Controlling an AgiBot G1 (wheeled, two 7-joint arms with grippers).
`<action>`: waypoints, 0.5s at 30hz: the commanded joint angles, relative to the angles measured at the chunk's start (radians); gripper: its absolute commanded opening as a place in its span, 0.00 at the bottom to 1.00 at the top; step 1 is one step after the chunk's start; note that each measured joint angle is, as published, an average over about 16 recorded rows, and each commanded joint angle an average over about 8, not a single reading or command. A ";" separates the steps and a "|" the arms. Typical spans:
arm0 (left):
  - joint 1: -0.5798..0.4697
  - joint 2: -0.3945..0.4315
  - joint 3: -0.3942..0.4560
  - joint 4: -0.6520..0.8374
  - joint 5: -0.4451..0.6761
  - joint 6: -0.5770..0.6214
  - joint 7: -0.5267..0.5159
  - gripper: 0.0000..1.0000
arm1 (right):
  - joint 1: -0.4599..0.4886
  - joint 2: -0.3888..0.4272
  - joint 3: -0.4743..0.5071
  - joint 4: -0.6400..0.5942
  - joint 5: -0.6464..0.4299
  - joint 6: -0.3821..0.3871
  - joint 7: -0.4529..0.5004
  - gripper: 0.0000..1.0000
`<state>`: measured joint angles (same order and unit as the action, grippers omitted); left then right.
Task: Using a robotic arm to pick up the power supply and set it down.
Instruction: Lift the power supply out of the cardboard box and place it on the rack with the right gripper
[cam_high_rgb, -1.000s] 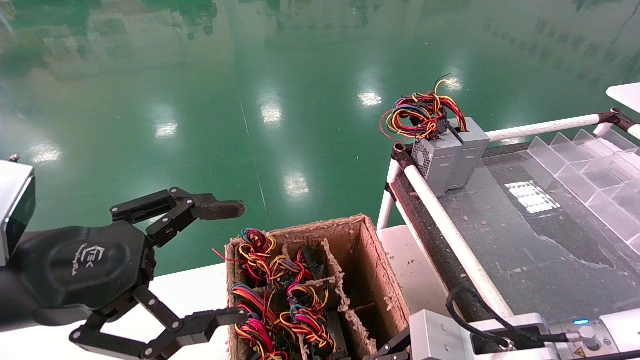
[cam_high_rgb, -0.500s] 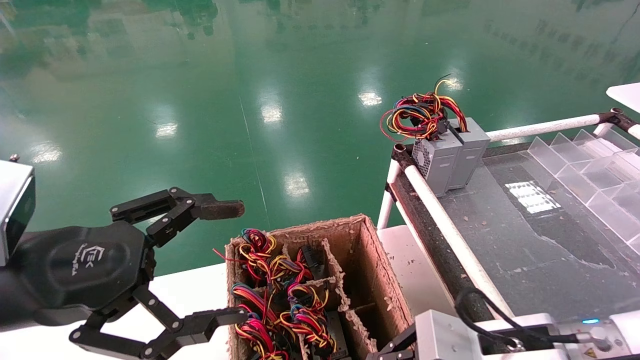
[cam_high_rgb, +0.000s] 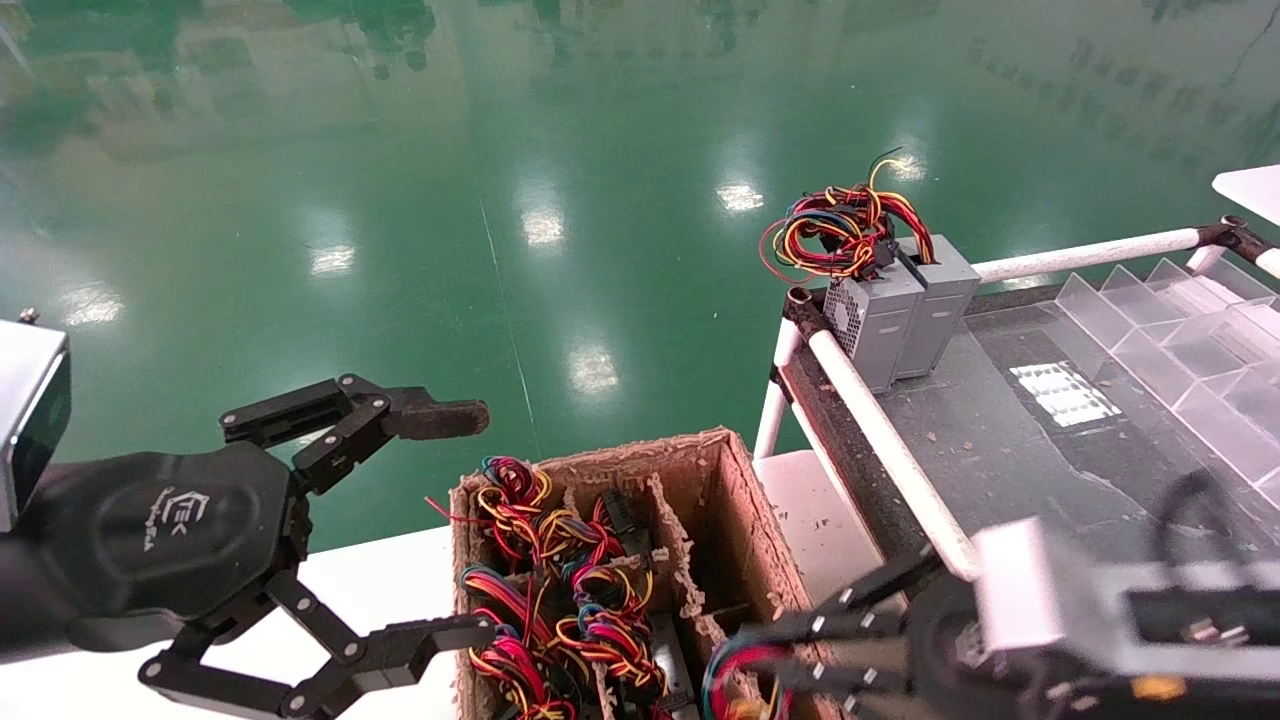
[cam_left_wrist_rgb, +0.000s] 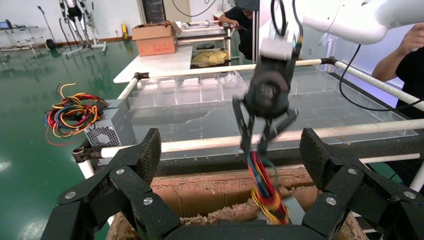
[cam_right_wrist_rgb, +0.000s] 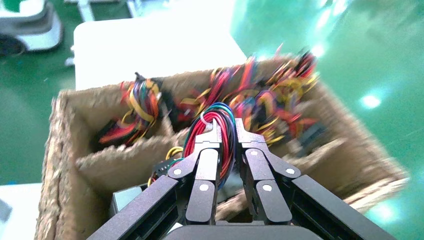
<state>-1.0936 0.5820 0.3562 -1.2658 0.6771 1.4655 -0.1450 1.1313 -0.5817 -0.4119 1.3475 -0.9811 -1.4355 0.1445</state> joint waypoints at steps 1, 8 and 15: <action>0.000 0.000 0.000 0.000 0.000 0.000 0.000 1.00 | 0.001 0.020 0.023 0.000 0.036 -0.002 -0.009 0.00; 0.000 0.000 0.000 0.000 0.000 0.000 0.000 1.00 | 0.011 0.094 0.124 -0.009 0.136 0.072 -0.005 0.00; 0.000 0.000 0.000 0.000 0.000 0.000 0.000 1.00 | 0.043 0.141 0.190 -0.034 0.159 0.158 -0.003 0.00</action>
<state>-1.0937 0.5819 0.3564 -1.2657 0.6770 1.4655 -0.1449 1.1746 -0.4431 -0.2296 1.3084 -0.8353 -1.2772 0.1397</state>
